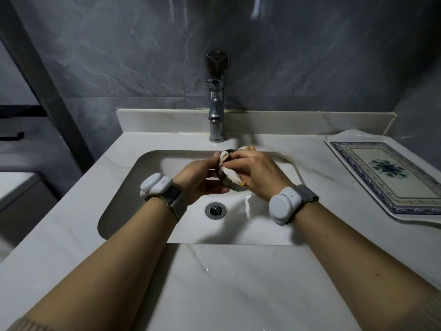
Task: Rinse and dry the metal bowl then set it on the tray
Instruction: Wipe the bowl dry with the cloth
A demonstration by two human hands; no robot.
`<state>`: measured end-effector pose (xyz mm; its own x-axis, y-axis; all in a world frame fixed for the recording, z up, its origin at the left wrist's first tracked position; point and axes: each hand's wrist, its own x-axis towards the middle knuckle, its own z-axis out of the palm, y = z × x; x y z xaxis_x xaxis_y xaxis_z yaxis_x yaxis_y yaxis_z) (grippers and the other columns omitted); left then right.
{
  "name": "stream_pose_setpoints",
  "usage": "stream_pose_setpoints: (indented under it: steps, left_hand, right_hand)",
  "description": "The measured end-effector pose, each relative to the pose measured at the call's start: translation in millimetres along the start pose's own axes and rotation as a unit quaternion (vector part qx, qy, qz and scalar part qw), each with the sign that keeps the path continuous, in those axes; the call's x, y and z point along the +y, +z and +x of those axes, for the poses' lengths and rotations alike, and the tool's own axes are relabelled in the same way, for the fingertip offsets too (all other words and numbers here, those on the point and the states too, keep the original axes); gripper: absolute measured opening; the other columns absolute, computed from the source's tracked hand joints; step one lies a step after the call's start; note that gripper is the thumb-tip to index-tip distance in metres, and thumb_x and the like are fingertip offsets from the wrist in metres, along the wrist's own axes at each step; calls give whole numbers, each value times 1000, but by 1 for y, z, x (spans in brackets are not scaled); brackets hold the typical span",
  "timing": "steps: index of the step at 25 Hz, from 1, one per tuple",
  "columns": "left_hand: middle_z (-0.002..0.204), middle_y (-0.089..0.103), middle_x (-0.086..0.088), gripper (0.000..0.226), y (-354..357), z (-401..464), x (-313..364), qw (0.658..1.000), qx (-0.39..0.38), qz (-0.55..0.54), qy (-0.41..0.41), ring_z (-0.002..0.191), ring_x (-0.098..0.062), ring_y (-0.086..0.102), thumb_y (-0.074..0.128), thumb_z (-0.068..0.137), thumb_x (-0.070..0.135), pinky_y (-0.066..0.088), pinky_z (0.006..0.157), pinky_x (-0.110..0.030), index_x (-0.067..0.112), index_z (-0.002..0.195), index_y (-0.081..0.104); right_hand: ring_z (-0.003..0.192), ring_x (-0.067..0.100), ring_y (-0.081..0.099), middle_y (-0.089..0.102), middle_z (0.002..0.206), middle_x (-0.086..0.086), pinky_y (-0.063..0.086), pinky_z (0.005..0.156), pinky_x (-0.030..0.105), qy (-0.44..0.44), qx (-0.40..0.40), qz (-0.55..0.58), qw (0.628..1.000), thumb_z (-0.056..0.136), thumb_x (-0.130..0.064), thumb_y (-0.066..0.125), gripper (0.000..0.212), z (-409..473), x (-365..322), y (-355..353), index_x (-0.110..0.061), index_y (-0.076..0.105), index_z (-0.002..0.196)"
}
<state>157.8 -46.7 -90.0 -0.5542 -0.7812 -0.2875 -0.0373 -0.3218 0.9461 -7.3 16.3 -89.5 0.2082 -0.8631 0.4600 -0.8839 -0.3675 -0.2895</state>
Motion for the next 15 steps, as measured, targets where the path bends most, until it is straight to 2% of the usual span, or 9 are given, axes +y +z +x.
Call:
stream_pose_setpoints:
  steps: [3, 7, 12, 15]
  left_hand:
    - [111, 66, -21, 42, 2, -1, 0, 1000, -22, -6, -2, 87, -33, 70, 52, 100, 40, 62, 73, -37, 7, 121, 66]
    - [123, 65, -28, 31, 4, -5, 0, 999, -39, -2, 24, 96, -36, 69, 53, 100, 30, 61, 83, -42, 7, 114, 69]
    - [127, 63, -27, 38, 11, -5, -3, 998, -33, -15, 43, 107, -44, 65, 58, 98, 15, 56, 93, -52, -2, 131, 54]
    - [121, 67, -23, 42, 11, -5, -2, 999, -27, -9, 38, 106, -36, 66, 62, 95, 13, 55, 95, -50, -2, 133, 51]
  right_hand:
    - [102, 26, 62, 69, 114, 3, 52, 84, 42, 31, 32, -5, 999, 84, -10, 71, 24, -1, 4, 2, -17, 76, 107]
    - [90, 27, 68, 72, 102, 7, 55, 79, 38, 60, 105, 19, 992, 80, -5, 72, 20, -1, 5, 5, -13, 78, 98]
    - [83, 25, 69, 76, 94, 11, 50, 76, 25, 119, 175, 49, 976, 81, -8, 71, 20, 0, 5, 6, -11, 78, 100]
    - [85, 22, 68, 76, 96, 10, 48, 77, 22, 136, 174, 58, 974, 81, -9, 71, 21, 0, 5, 5, -13, 78, 101]
